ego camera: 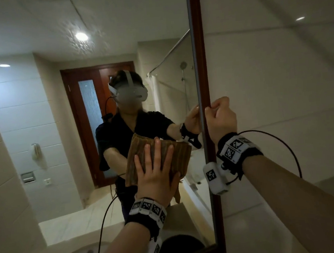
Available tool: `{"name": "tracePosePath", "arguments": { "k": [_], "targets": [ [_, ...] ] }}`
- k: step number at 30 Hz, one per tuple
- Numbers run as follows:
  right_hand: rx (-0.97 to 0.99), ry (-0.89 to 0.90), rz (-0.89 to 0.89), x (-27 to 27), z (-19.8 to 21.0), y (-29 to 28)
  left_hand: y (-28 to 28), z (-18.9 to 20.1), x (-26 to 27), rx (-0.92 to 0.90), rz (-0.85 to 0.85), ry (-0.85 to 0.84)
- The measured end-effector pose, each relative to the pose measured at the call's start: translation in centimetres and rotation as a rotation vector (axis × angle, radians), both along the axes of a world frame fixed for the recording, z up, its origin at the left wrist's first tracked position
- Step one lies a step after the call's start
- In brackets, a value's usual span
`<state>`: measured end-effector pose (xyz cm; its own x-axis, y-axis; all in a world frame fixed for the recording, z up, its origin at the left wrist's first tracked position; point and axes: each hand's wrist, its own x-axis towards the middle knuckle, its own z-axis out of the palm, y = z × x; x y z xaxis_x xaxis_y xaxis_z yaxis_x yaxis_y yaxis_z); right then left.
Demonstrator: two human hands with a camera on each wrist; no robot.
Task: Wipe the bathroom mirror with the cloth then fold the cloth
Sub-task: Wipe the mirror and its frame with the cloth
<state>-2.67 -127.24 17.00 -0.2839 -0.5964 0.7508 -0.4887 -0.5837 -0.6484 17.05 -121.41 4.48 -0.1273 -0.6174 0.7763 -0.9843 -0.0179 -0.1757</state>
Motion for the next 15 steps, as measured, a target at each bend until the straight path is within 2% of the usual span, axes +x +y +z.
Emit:
{"name": "tracePosePath", "arguments": {
  "k": [4,7,9,13,15],
  "targets": [
    [0.074,0.173,-0.067,0.0,-0.2,-1.0,0.2,0.1,-0.1,0.000,0.004,0.005],
    [0.026,0.384,-0.216,-0.2,-1.6,-1.3,0.1,-0.1,-0.3,0.010,0.040,0.027],
    [-0.020,0.428,-0.263,-0.7,-1.9,-1.5,-0.2,-0.3,-0.5,0.015,0.077,0.031],
    [-0.069,0.384,-0.125,-1.5,-2.3,-2.5,-0.7,-0.9,-1.7,0.003,0.142,0.068],
    [-0.159,0.346,-0.049,-1.6,-2.8,-3.3,-1.1,-0.4,-2.6,-0.028,0.167,0.093]
  ]
}}
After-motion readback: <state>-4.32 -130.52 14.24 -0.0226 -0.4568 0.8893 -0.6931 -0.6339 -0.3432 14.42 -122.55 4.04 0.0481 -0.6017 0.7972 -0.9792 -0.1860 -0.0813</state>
